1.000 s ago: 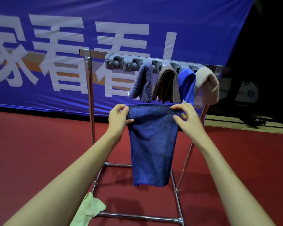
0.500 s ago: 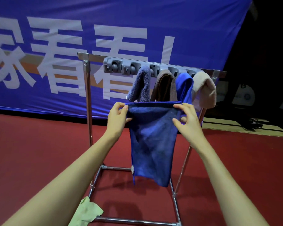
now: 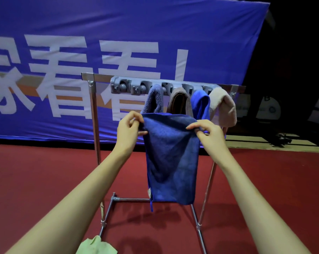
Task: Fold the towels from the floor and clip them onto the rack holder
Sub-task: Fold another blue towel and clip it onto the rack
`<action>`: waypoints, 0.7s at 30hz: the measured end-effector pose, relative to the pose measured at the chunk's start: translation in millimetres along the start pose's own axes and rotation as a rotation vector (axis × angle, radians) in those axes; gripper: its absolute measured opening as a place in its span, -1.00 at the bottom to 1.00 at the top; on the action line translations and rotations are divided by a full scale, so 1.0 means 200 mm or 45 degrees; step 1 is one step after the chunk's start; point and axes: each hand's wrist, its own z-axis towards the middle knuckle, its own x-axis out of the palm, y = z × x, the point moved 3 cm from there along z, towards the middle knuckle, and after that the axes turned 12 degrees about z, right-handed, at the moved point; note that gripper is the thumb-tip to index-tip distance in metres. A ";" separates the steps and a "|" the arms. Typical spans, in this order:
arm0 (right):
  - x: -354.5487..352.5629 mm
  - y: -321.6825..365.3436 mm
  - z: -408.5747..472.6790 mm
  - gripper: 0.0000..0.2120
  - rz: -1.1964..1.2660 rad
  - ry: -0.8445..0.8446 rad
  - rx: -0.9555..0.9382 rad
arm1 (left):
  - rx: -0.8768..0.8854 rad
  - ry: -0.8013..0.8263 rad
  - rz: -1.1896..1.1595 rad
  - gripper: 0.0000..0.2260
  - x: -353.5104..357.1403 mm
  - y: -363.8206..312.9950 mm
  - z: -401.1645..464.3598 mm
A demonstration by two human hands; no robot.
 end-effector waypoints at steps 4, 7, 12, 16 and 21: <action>0.01 0.02 0.01 -0.61 -0.061 0.029 -0.029 | 0.037 0.026 0.072 -0.65 0.00 -0.02 0.00; 0.01 0.04 0.01 -0.59 -0.089 0.013 -0.022 | 0.071 0.049 0.130 -0.66 0.00 -0.04 0.00; 0.01 0.07 -0.01 -0.60 -0.125 -0.017 -0.021 | 0.127 0.095 0.264 -0.75 0.02 -0.06 -0.03; 0.01 0.06 -0.03 -0.60 -0.123 -0.008 0.011 | 0.127 0.062 0.293 -0.71 0.01 -0.04 -0.05; 0.02 0.04 -0.03 -0.61 -0.135 0.010 0.024 | 0.124 0.049 0.337 -0.74 0.01 -0.04 -0.06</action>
